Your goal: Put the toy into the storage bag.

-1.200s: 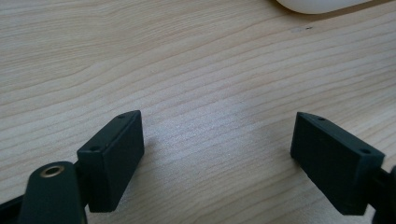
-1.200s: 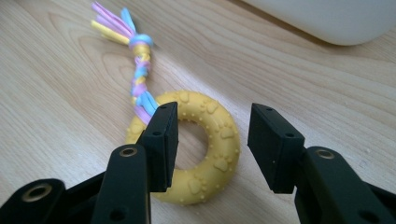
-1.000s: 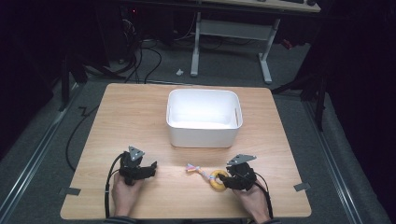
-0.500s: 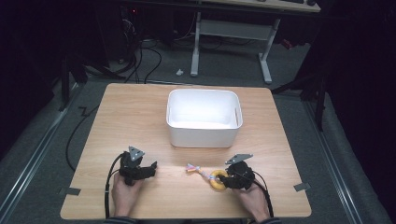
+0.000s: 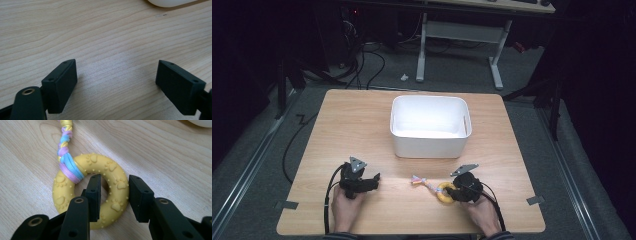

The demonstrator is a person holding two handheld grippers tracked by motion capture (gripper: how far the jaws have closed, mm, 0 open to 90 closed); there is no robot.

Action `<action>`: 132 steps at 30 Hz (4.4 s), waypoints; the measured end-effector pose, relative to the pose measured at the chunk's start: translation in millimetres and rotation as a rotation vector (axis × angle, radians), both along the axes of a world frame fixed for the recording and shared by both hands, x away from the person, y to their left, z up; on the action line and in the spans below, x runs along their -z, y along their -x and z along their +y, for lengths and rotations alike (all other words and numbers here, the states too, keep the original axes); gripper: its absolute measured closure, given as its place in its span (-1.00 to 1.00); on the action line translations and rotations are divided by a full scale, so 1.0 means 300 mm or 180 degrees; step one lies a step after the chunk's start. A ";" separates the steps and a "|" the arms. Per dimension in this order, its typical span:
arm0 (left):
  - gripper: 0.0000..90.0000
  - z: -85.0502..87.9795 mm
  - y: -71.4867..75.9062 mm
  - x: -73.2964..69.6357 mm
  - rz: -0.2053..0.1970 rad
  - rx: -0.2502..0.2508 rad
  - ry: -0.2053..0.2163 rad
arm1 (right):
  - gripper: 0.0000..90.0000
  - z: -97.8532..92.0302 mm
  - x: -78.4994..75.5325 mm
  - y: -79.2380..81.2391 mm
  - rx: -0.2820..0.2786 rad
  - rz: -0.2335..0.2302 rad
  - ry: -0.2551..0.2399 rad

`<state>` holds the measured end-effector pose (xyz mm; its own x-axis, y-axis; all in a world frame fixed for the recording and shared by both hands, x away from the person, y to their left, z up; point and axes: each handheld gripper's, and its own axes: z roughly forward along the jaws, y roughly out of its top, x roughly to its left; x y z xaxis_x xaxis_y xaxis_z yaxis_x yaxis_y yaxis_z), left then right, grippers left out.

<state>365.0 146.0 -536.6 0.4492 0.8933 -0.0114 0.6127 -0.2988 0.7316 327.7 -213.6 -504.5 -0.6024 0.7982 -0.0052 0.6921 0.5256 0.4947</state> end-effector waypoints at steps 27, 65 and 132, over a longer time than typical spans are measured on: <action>-0.61 0.000 0.000 0.000 0.0001 0.0004 0.0003 | 0.51 -0.049 -0.057 -0.013 -0.0012 -0.0028 -0.0303; -0.61 0.000 0.001 0.000 0.0003 0.0007 0.0004 | 0.51 -0.077 -0.274 0.052 -0.0409 -0.0562 -0.0215; -0.61 0.001 0.000 0.000 0.0005 0.0020 0.0001 | 0.51 -0.068 -0.583 -0.240 -0.0156 -0.0993 -0.0418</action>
